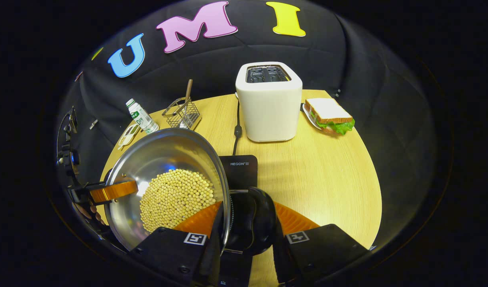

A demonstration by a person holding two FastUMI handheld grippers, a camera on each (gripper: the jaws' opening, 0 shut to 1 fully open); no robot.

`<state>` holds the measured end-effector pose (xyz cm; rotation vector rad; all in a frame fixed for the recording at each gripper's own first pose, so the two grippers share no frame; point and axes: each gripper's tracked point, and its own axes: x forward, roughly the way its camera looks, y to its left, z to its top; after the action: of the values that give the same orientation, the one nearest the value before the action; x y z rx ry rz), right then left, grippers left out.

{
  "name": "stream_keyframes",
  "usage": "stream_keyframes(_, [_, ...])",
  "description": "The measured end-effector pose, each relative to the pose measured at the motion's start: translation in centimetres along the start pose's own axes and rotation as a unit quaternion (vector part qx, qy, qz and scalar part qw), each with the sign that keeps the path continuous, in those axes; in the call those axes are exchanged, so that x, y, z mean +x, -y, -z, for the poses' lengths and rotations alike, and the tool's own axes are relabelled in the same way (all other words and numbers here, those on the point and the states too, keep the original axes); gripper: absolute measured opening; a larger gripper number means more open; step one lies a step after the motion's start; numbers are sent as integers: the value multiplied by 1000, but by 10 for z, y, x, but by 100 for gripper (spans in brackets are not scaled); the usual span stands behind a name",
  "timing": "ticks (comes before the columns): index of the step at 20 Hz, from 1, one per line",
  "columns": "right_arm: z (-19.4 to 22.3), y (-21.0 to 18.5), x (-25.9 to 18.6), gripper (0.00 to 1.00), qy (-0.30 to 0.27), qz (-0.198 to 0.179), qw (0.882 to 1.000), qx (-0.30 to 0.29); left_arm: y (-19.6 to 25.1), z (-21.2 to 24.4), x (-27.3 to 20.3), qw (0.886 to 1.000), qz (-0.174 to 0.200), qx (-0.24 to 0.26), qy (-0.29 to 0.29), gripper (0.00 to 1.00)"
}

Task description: First push the handle of the pot to place it horizontally, then grasp the pot with both hands and set it on the induction cooktop.

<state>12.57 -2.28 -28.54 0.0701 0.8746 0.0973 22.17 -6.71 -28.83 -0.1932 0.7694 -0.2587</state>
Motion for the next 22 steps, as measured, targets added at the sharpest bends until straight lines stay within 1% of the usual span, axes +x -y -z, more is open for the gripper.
stream_keyframes(1, [1,1,2,53,-1,1,1000,0,1,0,2,1000,1,0,0,58])
stream_keyframes(2, [1,3,3,53,-2,2,1000,0,1,1,5,1000,1,0,0,58])
stream_keyframes(3, [2,4,4,57,-3,4,1000,0,1,2,7,1000,3,-1,0,58])
stream_keyframes(8, [1,10,6,57,6,4,1000,0,4,1,13,1000,9,2,9,58])
stream_keyframes(9, [0,10,7,55,11,3,1000,-1,4,3,14,1000,10,0,9,60])
stream_keyframes(10, [0,9,8,59,12,2,1000,-3,4,3,13,1000,11,-1,8,59])
stream_keyframes(11, [0,10,8,56,13,3,1000,-4,5,4,14,1000,11,0,5,59])
stream_keyframes(12, [0,10,9,60,12,4,1000,-3,5,4,14,1000,11,2,4,60])
stream_keyframes(13, [0,11,8,61,12,6,1000,-1,4,5,15,1000,11,2,2,62])
stream_keyframes(16, [3,13,7,63,0,16,1000,10,4,6,14,1000,8,0,-8,62])
stream_keyframes(17, [4,12,6,60,-4,16,1000,12,4,6,14,1000,7,-3,-12,63])
stream_keyframes(18, [5,12,5,64,-7,17,1000,12,5,7,14,1000,6,-5,-15,64])
stream_keyframes(19, [7,14,4,66,-11,22,1000,10,5,8,14,1000,3,-1,-18,64])
stream_keyframes(20, [9,19,3,63,-12,31,999,11,5,9,14,1000,-2,3,-23,65])
stream_keyframes(21, [8,21,-1,76,-10,37,999,15,5,12,12,999,-10,8,-30,66])
stream_keyframes(22, [5,22,-7,81,-4,42,999,20,7,12,9,999,-17,18,-33,69])
